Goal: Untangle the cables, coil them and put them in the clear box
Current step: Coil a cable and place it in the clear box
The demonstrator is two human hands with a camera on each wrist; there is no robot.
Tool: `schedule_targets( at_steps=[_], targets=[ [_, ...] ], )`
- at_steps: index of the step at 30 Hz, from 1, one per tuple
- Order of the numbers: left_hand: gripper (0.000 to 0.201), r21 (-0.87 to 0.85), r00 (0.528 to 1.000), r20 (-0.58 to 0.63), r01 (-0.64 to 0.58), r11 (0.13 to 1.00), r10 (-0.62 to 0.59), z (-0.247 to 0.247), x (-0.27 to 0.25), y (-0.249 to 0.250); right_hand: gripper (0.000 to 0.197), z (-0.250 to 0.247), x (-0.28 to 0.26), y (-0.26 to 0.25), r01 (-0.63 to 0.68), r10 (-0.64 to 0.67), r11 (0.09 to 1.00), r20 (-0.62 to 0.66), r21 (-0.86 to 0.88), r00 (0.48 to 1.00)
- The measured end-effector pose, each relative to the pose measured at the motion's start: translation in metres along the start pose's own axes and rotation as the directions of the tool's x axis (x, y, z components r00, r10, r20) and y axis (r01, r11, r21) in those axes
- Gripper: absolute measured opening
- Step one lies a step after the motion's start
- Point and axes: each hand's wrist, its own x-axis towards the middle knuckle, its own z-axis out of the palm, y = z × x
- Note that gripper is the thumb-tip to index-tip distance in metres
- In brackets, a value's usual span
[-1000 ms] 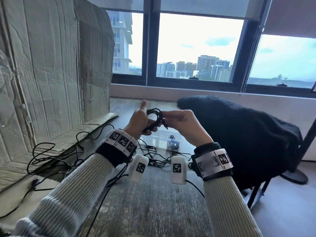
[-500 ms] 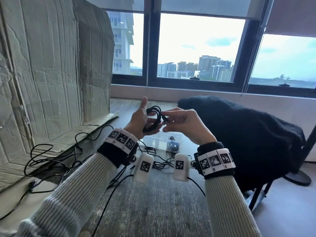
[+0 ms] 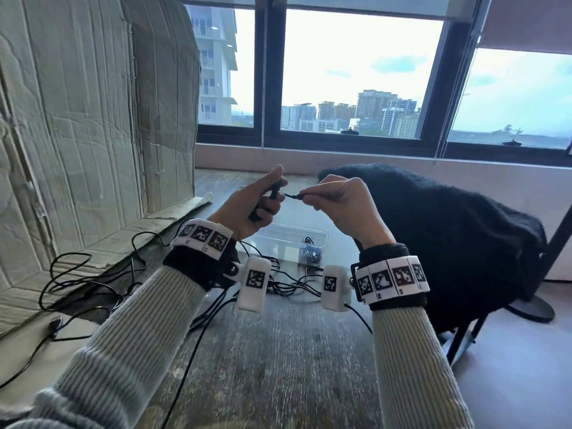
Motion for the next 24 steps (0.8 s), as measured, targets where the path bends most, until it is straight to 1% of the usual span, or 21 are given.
schedule_targets(
  at_steps=[1,3,4,6,8,10,12,15,17,19,22,23,24],
  targets=[
    [0.03,0.086,0.997,-0.068,-0.039,0.996,0.045,0.0,0.001,-0.002,0.012,0.001,0.001,-0.002,0.013,-0.012,0.999,0.02,-0.045,1.0],
    [0.029,0.305,0.964,-0.198,-0.113,0.946,0.179,0.001,0.006,-0.008,0.01,0.004,0.003,-0.007,0.038,-0.03,0.988,0.052,-0.148,0.998],
    [0.03,0.378,0.943,-0.235,-0.134,0.916,0.235,0.002,0.007,-0.01,0.01,0.007,0.003,-0.009,0.048,-0.037,0.98,0.063,-0.192,0.997],
    [0.029,0.426,0.919,-0.263,-0.162,0.89,0.293,0.003,0.009,-0.012,0.011,0.012,0.002,-0.013,0.052,-0.035,0.979,0.09,-0.199,0.995],
    [0.029,0.412,0.916,-0.269,-0.171,0.895,0.299,0.004,0.01,-0.014,0.017,0.018,-0.001,-0.014,0.026,-0.014,0.994,0.106,-0.108,0.994],
    [0.028,0.363,0.924,-0.261,-0.174,0.916,0.279,0.003,0.014,-0.016,0.023,0.023,-0.002,-0.012,-0.026,0.025,1.0,0.095,0.002,0.995],
    [0.027,0.302,0.929,-0.26,-0.182,0.936,0.265,0.0,0.016,-0.018,0.025,0.029,-0.004,-0.007,-0.09,0.082,0.992,0.094,0.087,0.992],
    [0.03,0.248,0.914,-0.287,-0.217,0.944,0.286,-0.002,0.018,-0.02,0.03,0.031,-0.006,-0.001,-0.173,0.15,0.97,0.139,0.171,0.979],
    [0.028,0.224,0.895,-0.305,-0.263,0.938,0.324,-0.001,0.019,-0.023,0.026,0.032,-0.005,0.003,-0.162,0.138,0.968,0.133,0.194,0.981],
    [0.028,0.202,0.884,-0.31,-0.299,0.933,0.35,0.003,0.021,-0.029,0.023,0.036,-0.004,0.004,-0.128,0.111,0.957,0.08,0.262,0.991],
    [0.033,0.19,0.875,-0.284,-0.35,0.917,0.393,0.01,0.024,-0.037,0.028,0.044,-0.003,0.007,-0.108,0.118,0.94,-0.01,0.323,0.993],
    [0.034,0.207,0.866,-0.274,-0.371,0.905,0.418,0.011,0.025,-0.039,0.028,0.045,-0.002,0.009,-0.117,0.13,0.935,-0.015,0.334,0.991],
    [0.034,0.222,0.86,-0.27,-0.382,0.897,0.433,0.011,0.025,-0.039,0.027,0.044,-0.002,0.011,-0.135,0.141,0.933,0.006,0.335,0.99]
  ],
)
